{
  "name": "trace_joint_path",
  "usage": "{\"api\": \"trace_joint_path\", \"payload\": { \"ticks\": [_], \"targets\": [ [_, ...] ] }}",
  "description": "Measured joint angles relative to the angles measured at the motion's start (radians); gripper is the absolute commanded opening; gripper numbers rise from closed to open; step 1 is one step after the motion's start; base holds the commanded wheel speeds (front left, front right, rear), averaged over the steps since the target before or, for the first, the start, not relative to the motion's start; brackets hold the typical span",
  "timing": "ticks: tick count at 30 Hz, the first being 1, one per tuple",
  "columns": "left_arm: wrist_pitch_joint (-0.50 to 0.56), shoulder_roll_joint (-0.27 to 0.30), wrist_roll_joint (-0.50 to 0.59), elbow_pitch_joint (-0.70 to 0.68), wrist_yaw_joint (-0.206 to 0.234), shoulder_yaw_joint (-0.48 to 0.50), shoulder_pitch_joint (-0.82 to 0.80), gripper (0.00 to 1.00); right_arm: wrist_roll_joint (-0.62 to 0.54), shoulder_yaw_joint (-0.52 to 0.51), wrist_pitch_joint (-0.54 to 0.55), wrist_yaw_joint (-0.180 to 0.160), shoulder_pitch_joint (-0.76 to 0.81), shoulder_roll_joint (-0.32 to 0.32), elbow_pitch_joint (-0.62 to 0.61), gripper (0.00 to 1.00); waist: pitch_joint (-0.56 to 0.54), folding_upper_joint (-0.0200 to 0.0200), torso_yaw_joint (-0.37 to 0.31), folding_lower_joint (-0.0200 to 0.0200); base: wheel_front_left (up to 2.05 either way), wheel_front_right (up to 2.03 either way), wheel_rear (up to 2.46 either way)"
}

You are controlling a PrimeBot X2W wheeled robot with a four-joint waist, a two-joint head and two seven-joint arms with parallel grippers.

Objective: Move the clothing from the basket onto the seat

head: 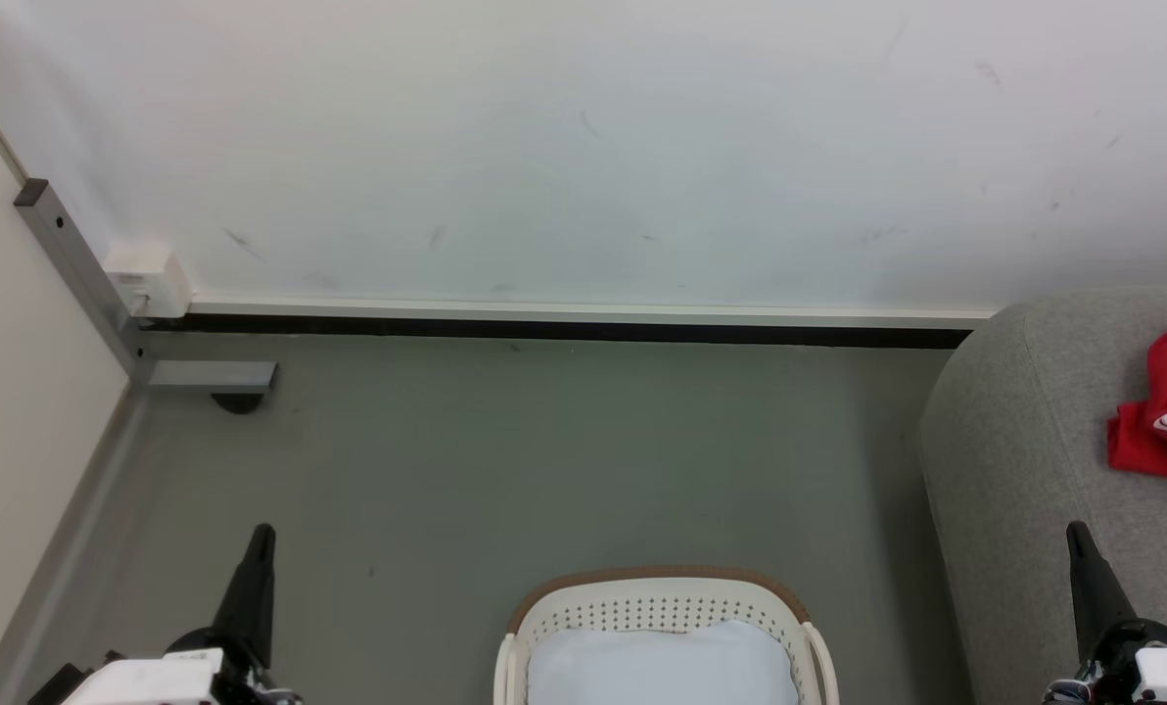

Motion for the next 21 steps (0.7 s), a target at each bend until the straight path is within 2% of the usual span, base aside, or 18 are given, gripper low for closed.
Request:
{"api": "trace_joint_path", "payload": {
  "ticks": [21],
  "targets": [
    [0.0,0.0,0.0,0.0,0.0,0.0,0.0,0.0,0.0,0.0,0.0,0.0,0.0,0.0,0.0,0.0,0.0,0.0,0.0,0.0,0.0,0.0,0.0]
  ]
}}
